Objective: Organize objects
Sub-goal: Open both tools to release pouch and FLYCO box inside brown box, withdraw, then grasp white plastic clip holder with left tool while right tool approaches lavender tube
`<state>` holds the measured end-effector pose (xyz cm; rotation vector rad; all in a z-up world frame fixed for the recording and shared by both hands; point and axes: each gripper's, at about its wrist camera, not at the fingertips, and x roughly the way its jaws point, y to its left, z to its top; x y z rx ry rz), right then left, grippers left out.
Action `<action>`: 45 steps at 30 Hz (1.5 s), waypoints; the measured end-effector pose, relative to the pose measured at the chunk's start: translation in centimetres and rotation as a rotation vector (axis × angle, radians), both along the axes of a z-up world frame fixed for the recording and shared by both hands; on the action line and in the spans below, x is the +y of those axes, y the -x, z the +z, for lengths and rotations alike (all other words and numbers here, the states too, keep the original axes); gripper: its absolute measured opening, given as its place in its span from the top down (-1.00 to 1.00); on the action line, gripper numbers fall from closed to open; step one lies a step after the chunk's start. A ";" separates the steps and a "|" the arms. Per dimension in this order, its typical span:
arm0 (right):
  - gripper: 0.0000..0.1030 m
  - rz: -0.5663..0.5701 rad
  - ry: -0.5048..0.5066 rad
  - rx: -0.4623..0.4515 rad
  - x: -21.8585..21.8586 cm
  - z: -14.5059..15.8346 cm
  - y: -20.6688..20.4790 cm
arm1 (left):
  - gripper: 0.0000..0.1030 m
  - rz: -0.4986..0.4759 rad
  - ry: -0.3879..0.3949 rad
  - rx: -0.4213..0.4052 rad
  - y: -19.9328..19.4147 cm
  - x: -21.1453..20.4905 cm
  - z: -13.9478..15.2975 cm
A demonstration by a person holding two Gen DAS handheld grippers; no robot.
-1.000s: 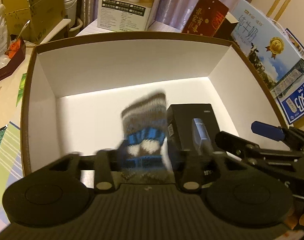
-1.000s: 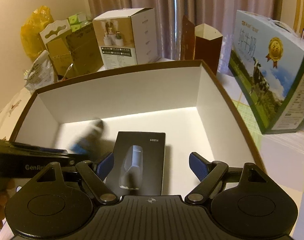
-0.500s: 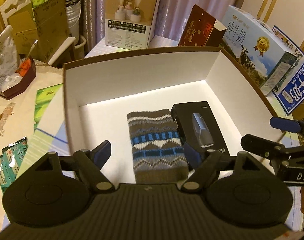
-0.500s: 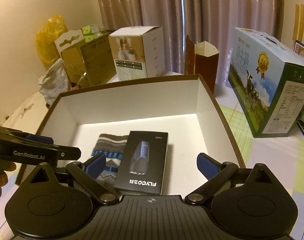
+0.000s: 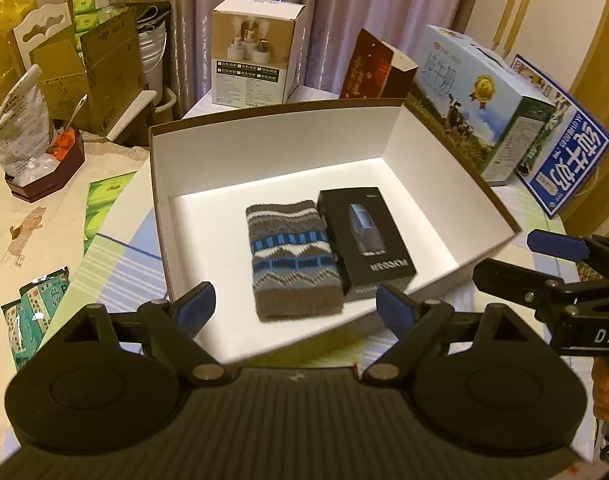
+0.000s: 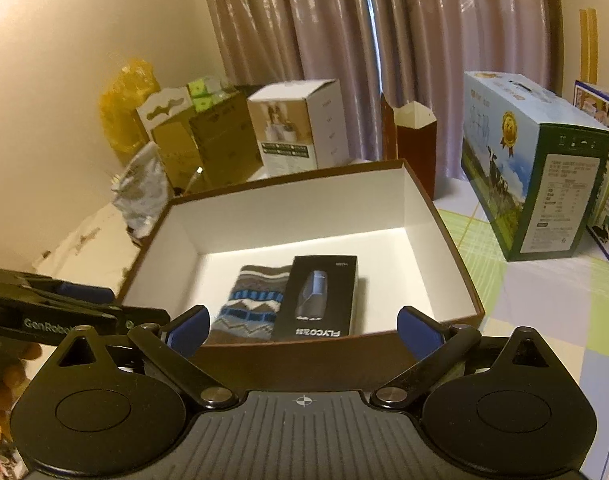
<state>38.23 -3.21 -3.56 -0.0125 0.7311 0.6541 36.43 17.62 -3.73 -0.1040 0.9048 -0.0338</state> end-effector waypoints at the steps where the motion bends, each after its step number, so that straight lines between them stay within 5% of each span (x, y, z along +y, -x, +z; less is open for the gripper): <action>1: -0.90 0.001 -0.006 -0.004 -0.3 0.2 0.5 | -0.65 0.000 -0.001 -0.002 0.5 -0.3 0.2; 15: -0.96 -0.007 -0.054 0.004 -5.7 1.4 5.3 | -0.65 -0.012 0.001 -0.032 7.5 -3.4 1.6; 29: -0.96 -0.062 -0.023 0.089 -12.7 -1.4 11.5 | -0.65 -0.114 0.004 0.031 13.8 -7.2 -2.1; 45: -0.96 -0.128 0.038 0.194 -15.5 -5.3 14.5 | -0.73 -0.249 -0.029 0.104 15.8 -10.6 -6.1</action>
